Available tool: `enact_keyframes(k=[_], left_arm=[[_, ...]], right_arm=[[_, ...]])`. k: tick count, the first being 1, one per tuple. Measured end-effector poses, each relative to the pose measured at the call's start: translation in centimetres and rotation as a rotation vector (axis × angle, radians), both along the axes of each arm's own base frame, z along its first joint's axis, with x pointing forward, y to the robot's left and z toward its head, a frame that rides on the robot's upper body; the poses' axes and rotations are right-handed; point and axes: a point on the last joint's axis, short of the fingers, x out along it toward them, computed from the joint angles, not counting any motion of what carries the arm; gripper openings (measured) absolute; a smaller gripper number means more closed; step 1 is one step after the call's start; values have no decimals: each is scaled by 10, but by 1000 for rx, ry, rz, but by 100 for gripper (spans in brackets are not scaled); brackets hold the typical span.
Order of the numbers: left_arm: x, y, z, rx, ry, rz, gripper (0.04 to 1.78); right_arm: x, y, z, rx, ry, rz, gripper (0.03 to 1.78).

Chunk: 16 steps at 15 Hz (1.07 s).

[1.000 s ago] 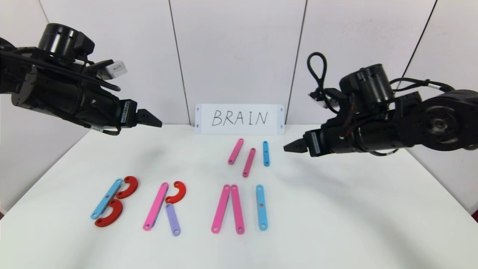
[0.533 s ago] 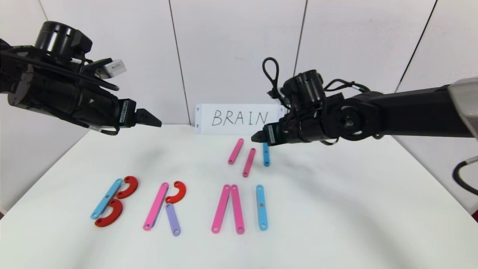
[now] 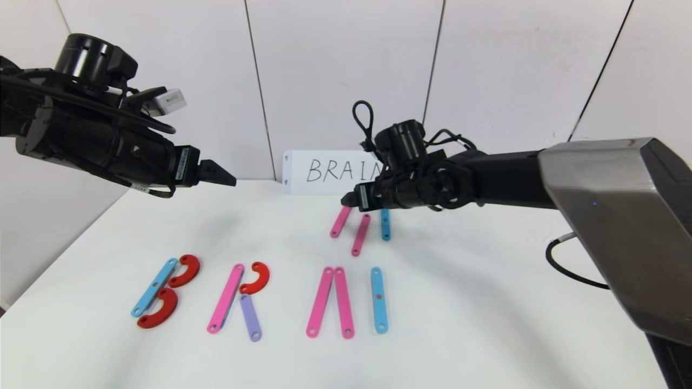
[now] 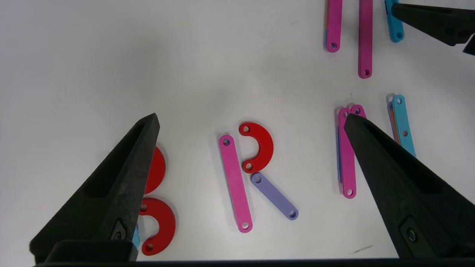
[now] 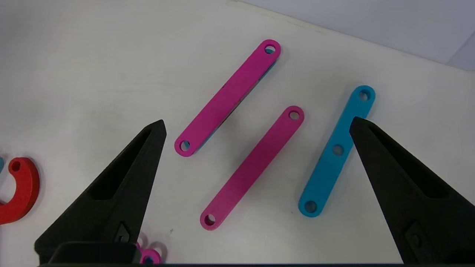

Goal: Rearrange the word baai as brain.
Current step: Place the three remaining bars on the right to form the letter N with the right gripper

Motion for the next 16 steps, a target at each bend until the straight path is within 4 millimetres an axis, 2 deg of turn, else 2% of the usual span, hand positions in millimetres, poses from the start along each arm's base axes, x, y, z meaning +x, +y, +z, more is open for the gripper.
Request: enact_keyframes(k=[7,16], left_arm=[[-1,-3,0,-2,1,-11,174],[-2,-10,-3,-1,11,-34,174]], right_arm=[[6,32,-34,-18,-29,42,173],[12,47,-62,-22,-63,71,173]])
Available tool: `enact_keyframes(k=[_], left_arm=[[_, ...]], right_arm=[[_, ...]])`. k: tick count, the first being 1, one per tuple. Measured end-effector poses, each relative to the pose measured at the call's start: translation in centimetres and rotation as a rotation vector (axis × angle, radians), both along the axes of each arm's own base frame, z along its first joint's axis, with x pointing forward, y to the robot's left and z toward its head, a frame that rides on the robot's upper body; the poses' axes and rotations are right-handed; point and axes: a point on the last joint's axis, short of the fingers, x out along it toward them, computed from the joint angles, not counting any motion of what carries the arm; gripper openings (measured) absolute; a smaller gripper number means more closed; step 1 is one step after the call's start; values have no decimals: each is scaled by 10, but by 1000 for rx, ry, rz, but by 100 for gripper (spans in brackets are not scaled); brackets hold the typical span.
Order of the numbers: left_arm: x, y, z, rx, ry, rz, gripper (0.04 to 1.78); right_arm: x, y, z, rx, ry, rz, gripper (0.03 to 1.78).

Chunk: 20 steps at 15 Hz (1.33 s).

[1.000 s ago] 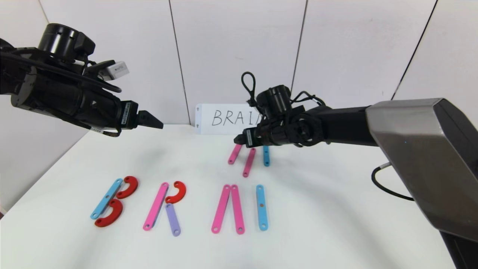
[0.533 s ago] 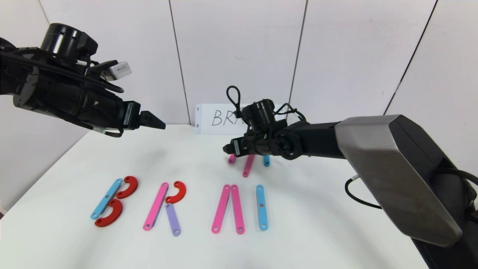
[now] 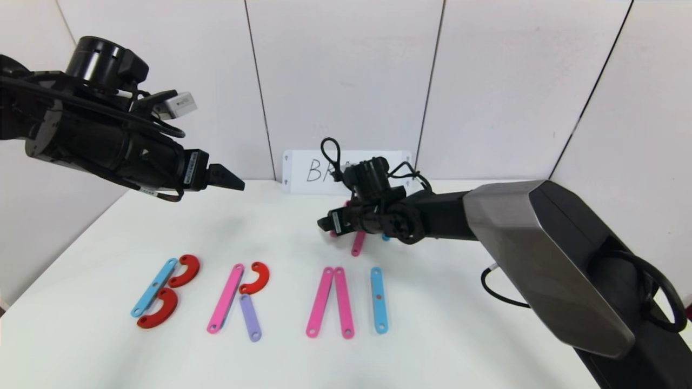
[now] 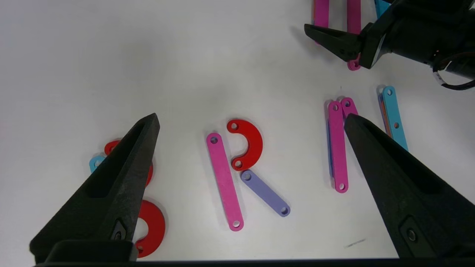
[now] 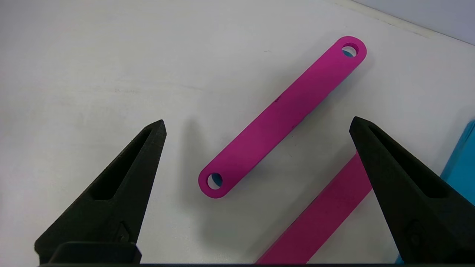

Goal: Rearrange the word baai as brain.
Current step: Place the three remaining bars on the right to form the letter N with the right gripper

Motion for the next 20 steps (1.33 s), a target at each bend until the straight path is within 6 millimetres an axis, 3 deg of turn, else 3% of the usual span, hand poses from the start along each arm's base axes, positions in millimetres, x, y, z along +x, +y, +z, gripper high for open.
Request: enact_keyframes(k=[15,18,20], left_arm=[[0,0,0,0,0,-2,174],[0,0,0,0,0,-2,174],[0,0,0,0,0,-1,174]], right_arm=[[12,1,-25,22,-36,-12,172],[13,1,-27,18,-35,-10,151],[13,1,-27,17,-34,-10,124]])
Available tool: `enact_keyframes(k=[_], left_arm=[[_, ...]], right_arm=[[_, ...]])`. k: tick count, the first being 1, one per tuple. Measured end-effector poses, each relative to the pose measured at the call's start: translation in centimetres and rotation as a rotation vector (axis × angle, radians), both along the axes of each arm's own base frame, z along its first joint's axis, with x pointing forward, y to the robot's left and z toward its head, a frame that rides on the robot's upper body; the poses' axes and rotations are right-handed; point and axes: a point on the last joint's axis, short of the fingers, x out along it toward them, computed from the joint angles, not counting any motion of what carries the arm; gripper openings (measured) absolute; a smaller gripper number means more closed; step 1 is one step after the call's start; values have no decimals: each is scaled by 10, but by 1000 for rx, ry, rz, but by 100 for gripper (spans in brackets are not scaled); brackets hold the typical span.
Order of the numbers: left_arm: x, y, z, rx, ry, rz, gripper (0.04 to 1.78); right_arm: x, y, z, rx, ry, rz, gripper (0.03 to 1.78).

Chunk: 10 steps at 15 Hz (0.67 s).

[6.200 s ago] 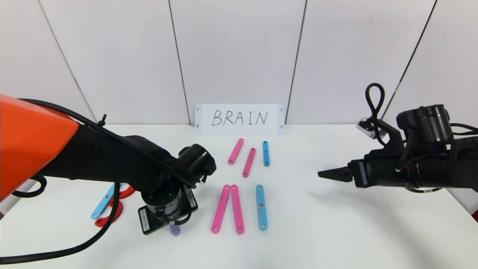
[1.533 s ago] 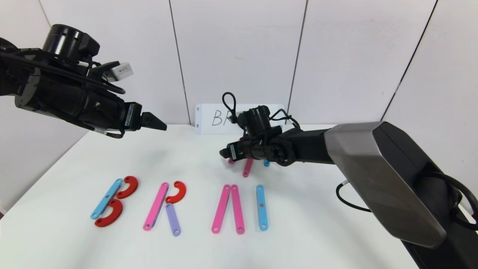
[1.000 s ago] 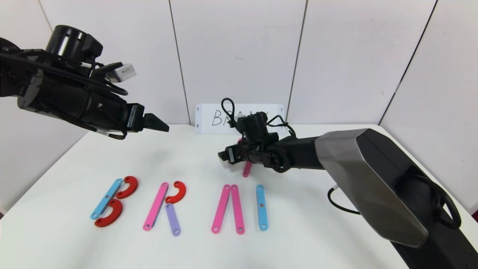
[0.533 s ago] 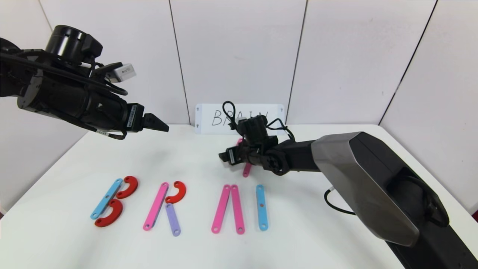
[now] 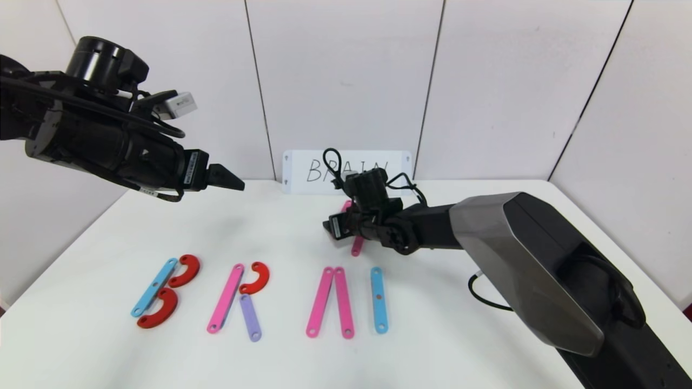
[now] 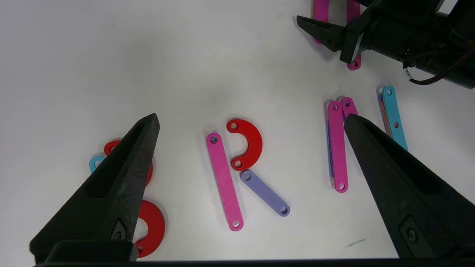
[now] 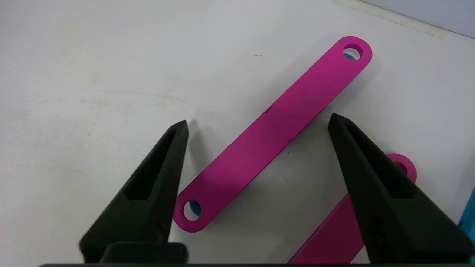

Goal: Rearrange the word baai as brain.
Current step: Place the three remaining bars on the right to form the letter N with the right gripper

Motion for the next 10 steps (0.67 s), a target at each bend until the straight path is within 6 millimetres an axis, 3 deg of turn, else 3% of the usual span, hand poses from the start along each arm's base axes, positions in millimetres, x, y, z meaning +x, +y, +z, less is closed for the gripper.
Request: enact_keyframes(k=[3,5,6,10], left_arm=[[0,0,0,0,0,0,174],[0,0,0,0,0,0,174],[0,0,0,0,0,0,174],[1,0,-1,1,1,0,174]], right_arm=[[0,0,-1,0,2,0,69],[0,0,-1,0,3,0,41],[-1,1,-1,0,3,1,32],[-2,3,-1,0,3,6,30]])
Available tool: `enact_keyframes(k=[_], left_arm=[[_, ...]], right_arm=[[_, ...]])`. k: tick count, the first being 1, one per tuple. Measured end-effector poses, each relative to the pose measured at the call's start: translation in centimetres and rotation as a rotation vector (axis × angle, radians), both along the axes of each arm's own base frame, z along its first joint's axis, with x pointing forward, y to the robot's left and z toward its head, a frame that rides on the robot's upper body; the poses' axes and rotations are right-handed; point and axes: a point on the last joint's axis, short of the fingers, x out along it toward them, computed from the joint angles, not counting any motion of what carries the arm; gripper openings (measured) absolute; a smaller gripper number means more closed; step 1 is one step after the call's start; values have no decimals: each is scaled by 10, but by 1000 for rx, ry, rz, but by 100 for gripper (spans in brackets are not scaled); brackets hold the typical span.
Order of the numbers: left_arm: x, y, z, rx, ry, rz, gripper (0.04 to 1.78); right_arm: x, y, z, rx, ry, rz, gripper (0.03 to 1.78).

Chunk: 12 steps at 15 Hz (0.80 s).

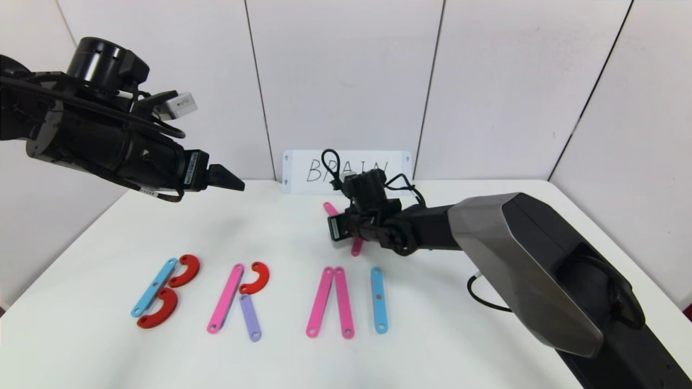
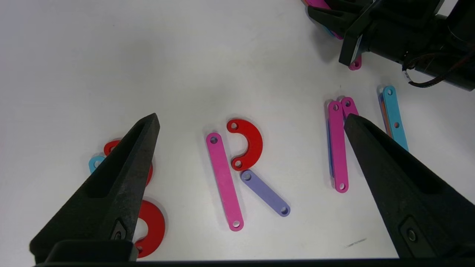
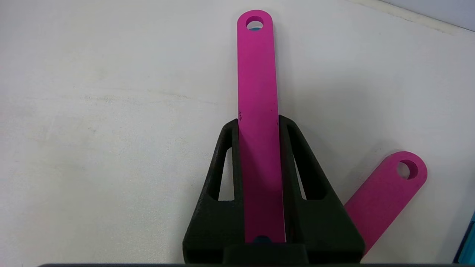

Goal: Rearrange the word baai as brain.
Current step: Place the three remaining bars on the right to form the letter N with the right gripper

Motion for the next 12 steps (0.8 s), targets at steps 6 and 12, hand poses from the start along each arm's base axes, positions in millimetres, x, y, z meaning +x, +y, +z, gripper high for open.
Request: enact_keyframes(k=[6,12], left_arm=[[-1,0,1,-1,-5,0,174],[-3,1,5,-3,-16,1,174]], right_arm=[[-3,1,14,17,-18,4,30],[-7,-23,63,64,-68,-33,30]])
